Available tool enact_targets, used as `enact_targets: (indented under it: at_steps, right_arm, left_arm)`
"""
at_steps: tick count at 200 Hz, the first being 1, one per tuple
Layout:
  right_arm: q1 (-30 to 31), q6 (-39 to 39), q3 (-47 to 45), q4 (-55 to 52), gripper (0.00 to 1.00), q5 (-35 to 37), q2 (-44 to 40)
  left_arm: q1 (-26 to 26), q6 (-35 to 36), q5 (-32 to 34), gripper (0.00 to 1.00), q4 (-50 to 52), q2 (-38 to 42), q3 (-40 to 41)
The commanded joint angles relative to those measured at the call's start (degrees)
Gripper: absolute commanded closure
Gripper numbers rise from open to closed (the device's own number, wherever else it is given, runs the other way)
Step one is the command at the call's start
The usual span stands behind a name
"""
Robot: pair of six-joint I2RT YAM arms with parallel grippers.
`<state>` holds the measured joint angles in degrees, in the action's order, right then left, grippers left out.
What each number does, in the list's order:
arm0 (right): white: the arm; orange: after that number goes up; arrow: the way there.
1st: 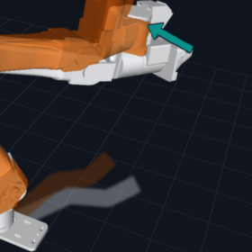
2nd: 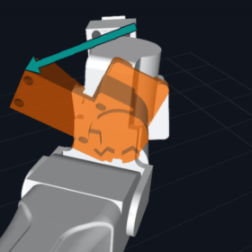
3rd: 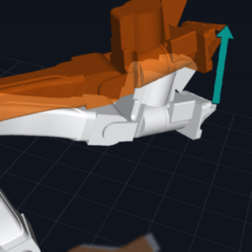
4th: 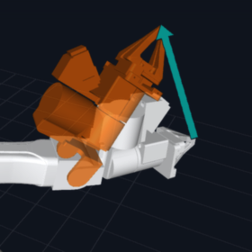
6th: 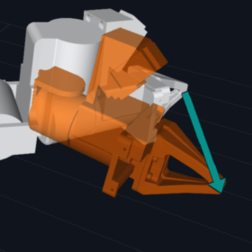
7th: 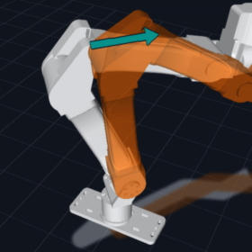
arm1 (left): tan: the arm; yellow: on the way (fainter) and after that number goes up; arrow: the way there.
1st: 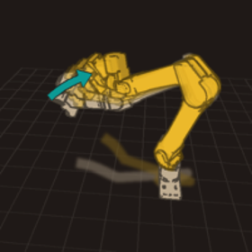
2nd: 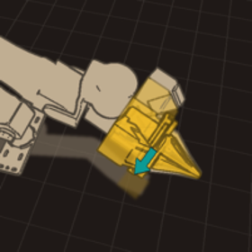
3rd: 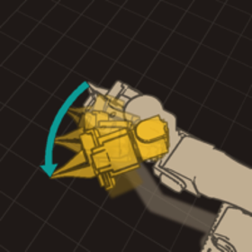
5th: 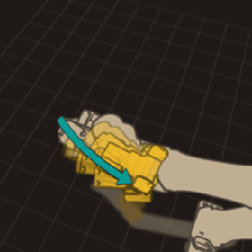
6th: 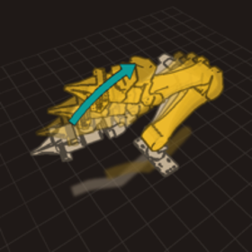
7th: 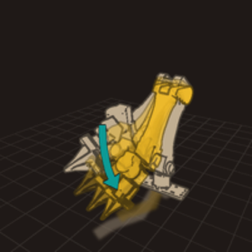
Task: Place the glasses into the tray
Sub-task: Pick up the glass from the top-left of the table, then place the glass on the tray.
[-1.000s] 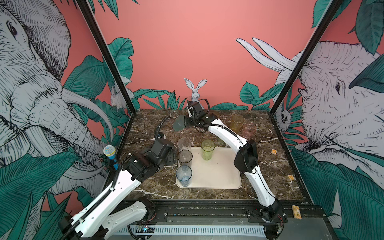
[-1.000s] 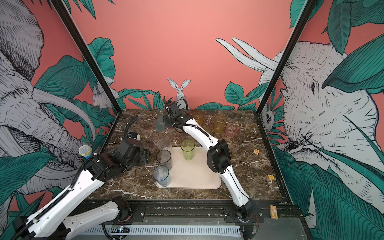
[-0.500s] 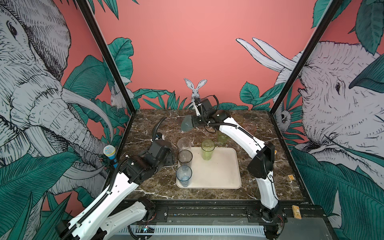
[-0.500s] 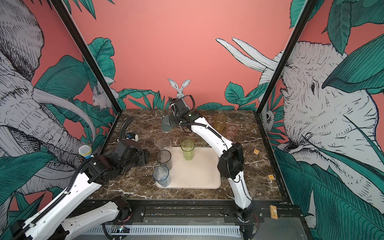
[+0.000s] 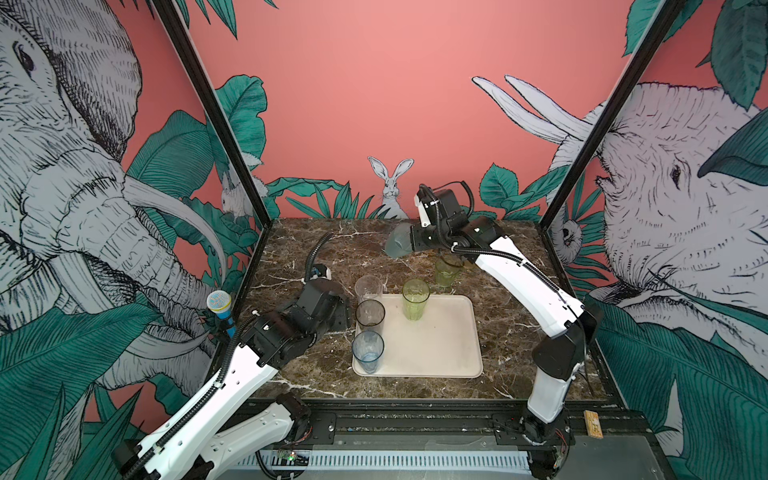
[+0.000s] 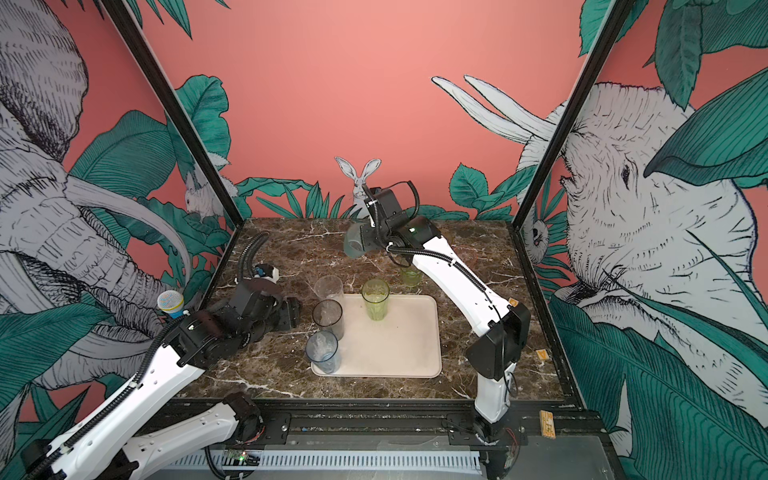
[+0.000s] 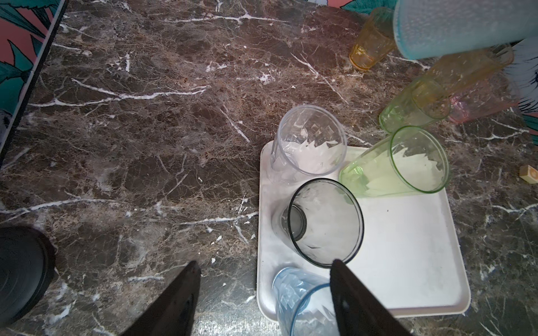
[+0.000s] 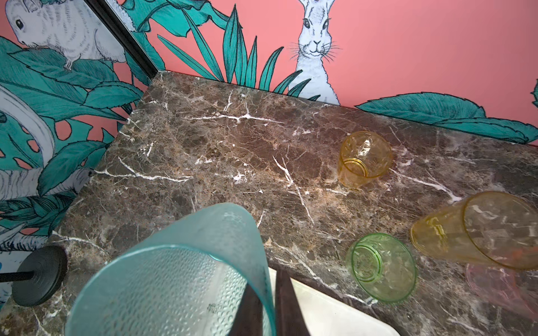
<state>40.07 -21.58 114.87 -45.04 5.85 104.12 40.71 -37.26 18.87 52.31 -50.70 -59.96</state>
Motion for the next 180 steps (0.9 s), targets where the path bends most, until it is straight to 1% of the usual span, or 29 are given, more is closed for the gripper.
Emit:
enact_targets:
  at_steps: [1, 66, 71, 102, 180]
  right_arm:
    - [-0.4, 1.1, -1.7, -1.4, 1.0, 1.4, -4.3]
    - [-2.4, 2.8, -8.8, -5.3, 1.0, 2.5, -11.9]
    - [-2.6, 2.9, -9.5, -5.6, 1.0, 2.7, -14.2]
    - [-4.0, 3.3, -13.4, -6.6, 1.0, 3.6, -19.3]
    - [-4.9, 6.4, -22.2, -10.1, 1.0, 7.2, -30.0]
  left_arm:
    - [-0.2, 0.0, 0.1, 0.29, 0.2, 1.6, 1.1]
    - [-0.2, -0.6, -0.5, 0.29, 0.0, 1.9, 1.4]
    - [-0.2, -0.7, -0.6, 0.29, -0.1, 1.7, 1.3]
    - [-0.2, -0.7, -0.8, 0.29, -0.5, 1.2, 1.2]
    - [-0.2, -0.9, -0.9, 0.29, -1.5, -0.2, 1.0]
